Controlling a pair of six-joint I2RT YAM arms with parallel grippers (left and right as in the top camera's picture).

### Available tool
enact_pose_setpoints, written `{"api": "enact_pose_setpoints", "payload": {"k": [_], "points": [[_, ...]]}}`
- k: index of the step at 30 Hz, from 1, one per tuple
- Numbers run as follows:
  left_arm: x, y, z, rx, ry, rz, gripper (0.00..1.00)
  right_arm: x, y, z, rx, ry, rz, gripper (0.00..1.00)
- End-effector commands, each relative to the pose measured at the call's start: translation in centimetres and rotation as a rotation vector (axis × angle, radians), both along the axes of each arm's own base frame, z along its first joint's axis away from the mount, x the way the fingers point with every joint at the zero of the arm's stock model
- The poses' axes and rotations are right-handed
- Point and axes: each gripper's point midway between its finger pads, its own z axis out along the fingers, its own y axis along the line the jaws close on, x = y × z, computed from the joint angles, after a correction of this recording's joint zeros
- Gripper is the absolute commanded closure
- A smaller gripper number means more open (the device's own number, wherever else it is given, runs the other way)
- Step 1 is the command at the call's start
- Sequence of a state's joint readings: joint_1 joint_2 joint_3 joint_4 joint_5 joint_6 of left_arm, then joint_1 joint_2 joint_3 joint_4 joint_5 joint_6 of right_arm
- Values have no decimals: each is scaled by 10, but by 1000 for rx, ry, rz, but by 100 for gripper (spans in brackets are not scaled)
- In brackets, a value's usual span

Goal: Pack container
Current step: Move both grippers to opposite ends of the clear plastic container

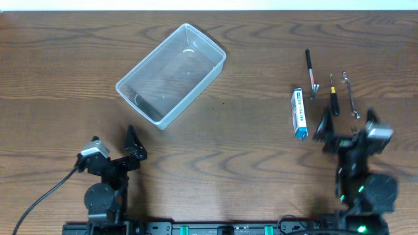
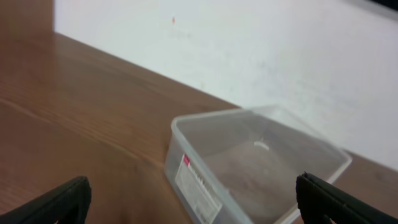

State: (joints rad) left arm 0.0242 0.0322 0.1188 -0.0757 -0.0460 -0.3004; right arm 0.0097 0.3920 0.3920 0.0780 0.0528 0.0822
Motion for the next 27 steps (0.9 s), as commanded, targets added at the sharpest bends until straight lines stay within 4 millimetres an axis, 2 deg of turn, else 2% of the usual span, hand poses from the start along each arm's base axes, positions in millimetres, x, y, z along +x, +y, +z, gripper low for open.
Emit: {"api": "enact_pose_setpoints", "payload": {"k": [1,4,7,9,12,15,17,19,24,27], "points": [[-7,13,53,-2,-86,81,2,31,9,63,-44,12,51,1],[-6,20,100,48,-135,121,2,77,26,106,-42,124,155,1],[4,20,155,127,-168,123,2,128,44,131,-27,279,246,1],[16,20,194,167,-164,124,2,156,54,140,-18,353,288,1],[39,21,239,201,-116,120,2,192,73,145,-8,432,351,1],[68,21,265,208,22,106,2,217,96,137,-6,507,407,1],[87,22,265,211,169,90,2,227,112,123,-13,560,437,1],[100,22,250,203,333,72,2,232,132,101,-40,622,478,1],[113,19,172,86,746,66,2,223,182,39,-220,773,622,1],[117,17,121,77,945,45,2,220,209,16,-258,817,678,1]]}}
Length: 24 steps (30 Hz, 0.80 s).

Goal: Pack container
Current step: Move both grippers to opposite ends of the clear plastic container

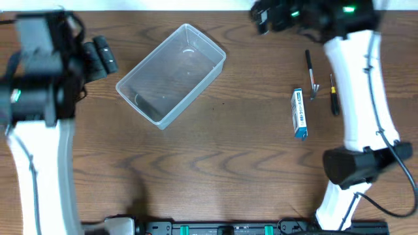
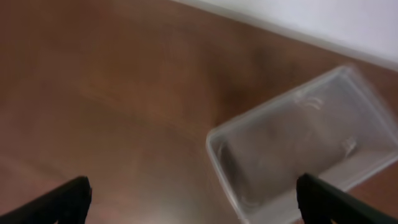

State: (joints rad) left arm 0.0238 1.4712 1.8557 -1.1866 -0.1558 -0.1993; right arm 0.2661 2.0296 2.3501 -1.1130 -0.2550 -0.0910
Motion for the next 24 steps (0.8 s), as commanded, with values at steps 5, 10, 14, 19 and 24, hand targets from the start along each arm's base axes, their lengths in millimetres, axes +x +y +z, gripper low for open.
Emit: {"api": "enact_pose_setpoints", "payload": {"k": [5,10,14,19,24], "points": [[3,-13,-78,-100,317,12,2,-11,42,-20,-44,20,134,1],[10,-35,-106,-218,405,-34,2,-10,46,-19,-25,25,120,1],[20,-49,-111,-286,398,-82,2,-7,57,-31,-31,38,138,1],[26,-61,-108,-317,375,-185,2,-2,79,-76,-127,72,190,1],[29,-73,-105,-321,357,-322,2,7,91,-130,-213,132,182,1]]}}
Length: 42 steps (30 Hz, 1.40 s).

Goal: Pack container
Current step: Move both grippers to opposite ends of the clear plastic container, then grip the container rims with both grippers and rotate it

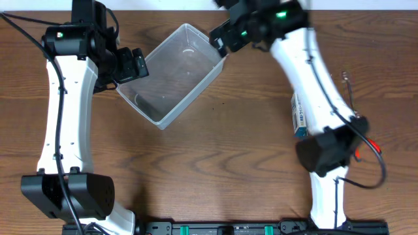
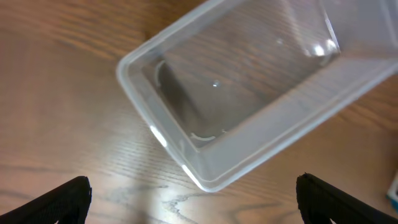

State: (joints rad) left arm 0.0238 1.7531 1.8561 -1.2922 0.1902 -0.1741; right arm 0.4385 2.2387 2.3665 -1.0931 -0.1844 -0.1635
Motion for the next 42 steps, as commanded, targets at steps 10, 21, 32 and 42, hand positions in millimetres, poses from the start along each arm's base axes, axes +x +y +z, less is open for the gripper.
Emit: {"api": "enact_pose_setpoints", "payload": {"k": [10,21,32,42], "points": [[9,-20,10,-61,-75,-172,0,26,15,-62,-74,-1,1,14],[10,-20,-26,-97,-19,-69,1,32,8,-73,-129,-16,14,29],[8,-20,-37,-98,-1,-68,1,32,6,-106,-158,42,15,28],[11,-20,-41,-98,3,-68,1,33,6,-125,-168,63,15,37]]}}
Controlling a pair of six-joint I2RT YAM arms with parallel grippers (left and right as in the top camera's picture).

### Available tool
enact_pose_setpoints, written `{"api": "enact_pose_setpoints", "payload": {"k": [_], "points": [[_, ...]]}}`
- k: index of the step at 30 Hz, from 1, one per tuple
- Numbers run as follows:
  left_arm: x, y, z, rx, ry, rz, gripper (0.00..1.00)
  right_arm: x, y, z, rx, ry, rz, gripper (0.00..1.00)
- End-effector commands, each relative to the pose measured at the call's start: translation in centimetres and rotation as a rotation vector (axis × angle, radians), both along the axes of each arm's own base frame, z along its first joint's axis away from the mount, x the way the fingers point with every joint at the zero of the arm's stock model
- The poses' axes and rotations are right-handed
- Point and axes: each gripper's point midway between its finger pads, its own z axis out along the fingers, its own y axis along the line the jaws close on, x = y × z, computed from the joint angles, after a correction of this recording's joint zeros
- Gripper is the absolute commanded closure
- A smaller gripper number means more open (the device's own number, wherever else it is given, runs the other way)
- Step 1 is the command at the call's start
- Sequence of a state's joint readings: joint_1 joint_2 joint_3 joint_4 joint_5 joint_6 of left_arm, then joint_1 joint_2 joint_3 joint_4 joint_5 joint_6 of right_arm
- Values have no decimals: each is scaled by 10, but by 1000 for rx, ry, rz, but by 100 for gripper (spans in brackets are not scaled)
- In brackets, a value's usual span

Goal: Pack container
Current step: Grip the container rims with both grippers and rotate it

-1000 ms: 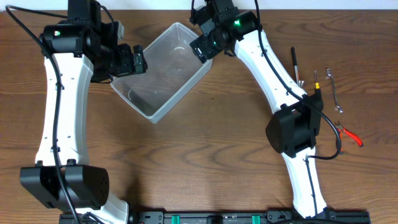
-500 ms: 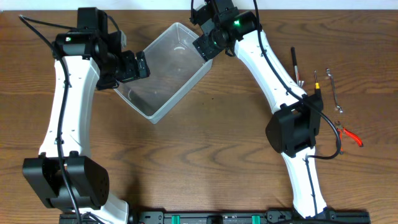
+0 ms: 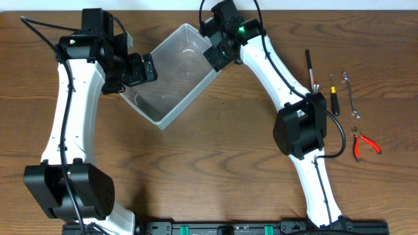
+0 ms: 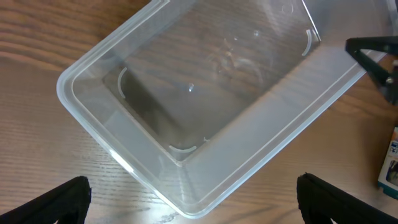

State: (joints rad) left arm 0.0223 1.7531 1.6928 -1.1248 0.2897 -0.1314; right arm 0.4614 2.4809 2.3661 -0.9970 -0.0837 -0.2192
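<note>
The clear plastic container (image 3: 171, 73) lies empty and slanted on the wooden table; the left wrist view looks down into the container (image 4: 205, 106). My left gripper (image 3: 139, 68) hangs open over its left long side, and the left gripper (image 4: 193, 208) has nothing between its fingers. My right gripper (image 3: 218, 47) is at the container's far right corner, its black fingers (image 4: 370, 51) apart by the rim, holding nothing. A blue-and-white box (image 4: 390, 163) peeks in at the right edge of the left wrist view; overhead the right arm hides it.
Right of the container lie a black pen-like tool (image 3: 309, 70), a small screwdriver (image 3: 333, 94), a wrench (image 3: 351, 94) and red-handled pliers (image 3: 366, 145). The right arm (image 3: 299, 127) stretches across the table's right half. A white wall borders the far edge.
My left gripper has come in closer over the container's left side. The right gripper has come nearer the container's far right corner. The container has not moved.
Both arms were folded low at the table's near edge, grippers open. Then they were raised toward the far side, left and right of the container. Then each was beside the container, and now both are open at its rim.
</note>
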Motion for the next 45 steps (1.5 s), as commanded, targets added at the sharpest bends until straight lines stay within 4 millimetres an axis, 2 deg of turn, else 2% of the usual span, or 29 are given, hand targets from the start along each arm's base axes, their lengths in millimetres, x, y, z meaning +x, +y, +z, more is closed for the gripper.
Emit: {"api": "enact_pose_setpoints", "payload": {"k": [1,5,15,20,23,25,27,31,35,39,41,45], "points": [[0,-3,-6,-15,20,3,1,5,-3,0,-6,-14,-4,38],[1,-3,-12,-17,41,6,7,8,-10,0,-30,-24,-21,44],[3,-3,-15,-17,41,6,34,12,-19,-1,-44,-26,-41,62],[3,-3,-15,-16,41,6,37,12,-19,-1,-44,-27,-41,77],[4,-3,-15,-16,39,6,37,12,-19,-1,-44,-26,-41,83],[4,-3,-15,-17,39,7,37,10,-20,-2,-47,-19,-41,93],[4,-3,-15,-17,39,7,37,8,-21,-3,-53,-10,-41,99],[3,-3,-15,-24,46,31,37,4,-26,-4,-68,13,-69,99],[3,-3,-15,-29,51,45,37,3,-36,4,-105,-1,-102,99],[0,-3,-16,-43,76,98,55,2,-37,15,-98,-13,-103,99],[-2,-4,-17,-52,95,129,58,1,-37,18,-98,-15,-102,99],[-8,-9,-21,-71,139,195,58,-2,-40,18,-104,-4,-108,99]]}}
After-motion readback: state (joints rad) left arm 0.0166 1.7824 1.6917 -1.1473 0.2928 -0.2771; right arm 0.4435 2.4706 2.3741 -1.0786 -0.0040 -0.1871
